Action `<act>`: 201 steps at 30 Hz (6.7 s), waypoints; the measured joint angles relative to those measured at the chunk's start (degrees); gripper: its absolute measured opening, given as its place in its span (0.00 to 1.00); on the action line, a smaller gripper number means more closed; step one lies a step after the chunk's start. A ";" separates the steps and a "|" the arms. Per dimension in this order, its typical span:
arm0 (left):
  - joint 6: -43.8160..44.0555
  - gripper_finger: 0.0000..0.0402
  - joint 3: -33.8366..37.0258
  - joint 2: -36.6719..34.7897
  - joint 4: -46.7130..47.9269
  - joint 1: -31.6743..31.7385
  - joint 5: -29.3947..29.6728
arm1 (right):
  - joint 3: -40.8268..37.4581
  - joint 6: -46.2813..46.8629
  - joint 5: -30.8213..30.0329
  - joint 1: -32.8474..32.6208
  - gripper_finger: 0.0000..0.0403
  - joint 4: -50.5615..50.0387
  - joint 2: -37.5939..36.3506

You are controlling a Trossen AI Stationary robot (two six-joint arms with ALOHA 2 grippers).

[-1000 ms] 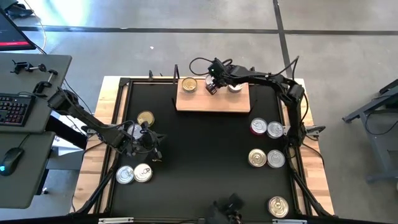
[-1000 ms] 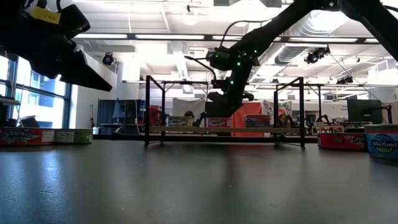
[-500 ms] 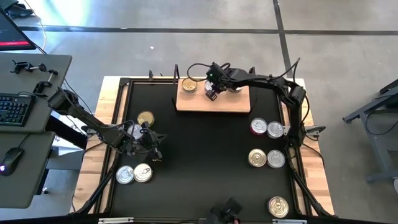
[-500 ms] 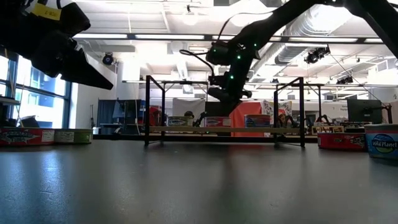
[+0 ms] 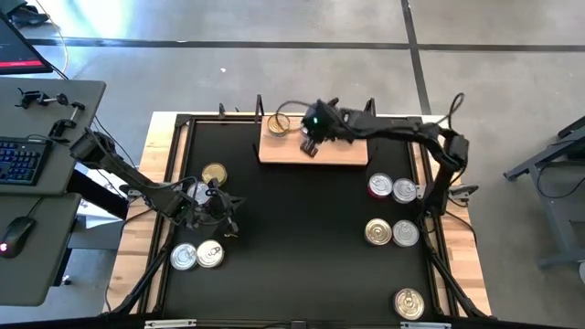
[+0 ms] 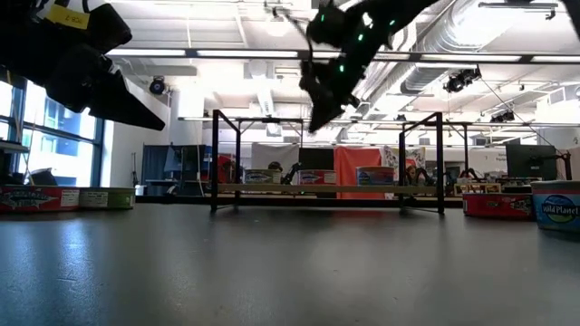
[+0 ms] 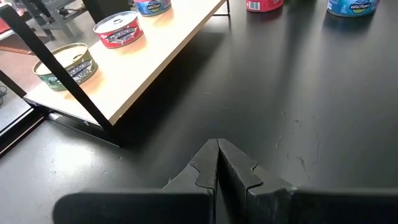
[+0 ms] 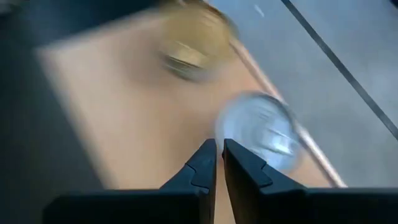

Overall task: Stack canned seafood by type on shelf
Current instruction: Align the red tuna can with the other red tuna can on the shelf

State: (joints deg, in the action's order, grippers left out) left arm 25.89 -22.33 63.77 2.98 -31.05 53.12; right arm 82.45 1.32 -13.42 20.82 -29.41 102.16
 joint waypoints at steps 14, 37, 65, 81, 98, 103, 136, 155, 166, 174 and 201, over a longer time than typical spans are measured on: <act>-0.05 0.00 0.00 0.00 -1.56 -0.09 0.00 | -34.27 12.63 -12.72 -31.03 0.06 45.15 -12.50; -5.15 0.00 0.02 0.00 -10.65 -0.07 -1.62 | -44.67 15.71 -22.71 -42.95 0.06 61.77 -12.14; -4.94 0.00 0.02 0.00 -10.19 2.62 -5.10 | -44.67 9.72 -5.89 -38.03 0.24 67.95 -10.08; -3.02 0.00 0.02 0.00 -10.58 2.70 -5.03 | -44.65 11.72 -2.80 -38.09 0.28 85.81 4.38; -12.10 0.00 0.02 0.00 -13.92 7.97 -4.96 | -44.65 20.27 -3.91 -38.09 0.28 85.34 4.41; -15.02 0.00 0.02 -0.01 -14.08 9.13 -5.62 | -42.99 22.06 -4.56 -37.94 0.29 83.61 4.41; 38.96 0.49 -0.14 -3.19 47.31 9.42 -18.26 | -34.88 15.54 -5.93 -38.53 0.35 71.15 4.41; 0.55 0.36 0.55 2.43 -16.33 7.11 -29.01 | -34.88 16.40 -5.93 -38.53 0.35 71.15 4.41; -29.59 0.37 0.55 5.38 -10.11 -2.61 -29.79 | -34.88 16.66 -5.93 -38.58 0.35 69.32 4.41; -28.04 0.44 0.55 6.26 2.06 -4.85 -25.13 | -34.88 16.66 -5.93 -38.58 0.35 69.45 4.41; -26.61 0.11 -5.46 7.62 3.84 0.49 -26.52 | -34.90 16.64 -5.50 -41.94 0.35 69.04 4.36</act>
State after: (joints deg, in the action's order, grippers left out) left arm -0.72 -27.79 71.39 6.82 -30.55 26.60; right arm 47.55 17.96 -18.92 -21.12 39.63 106.52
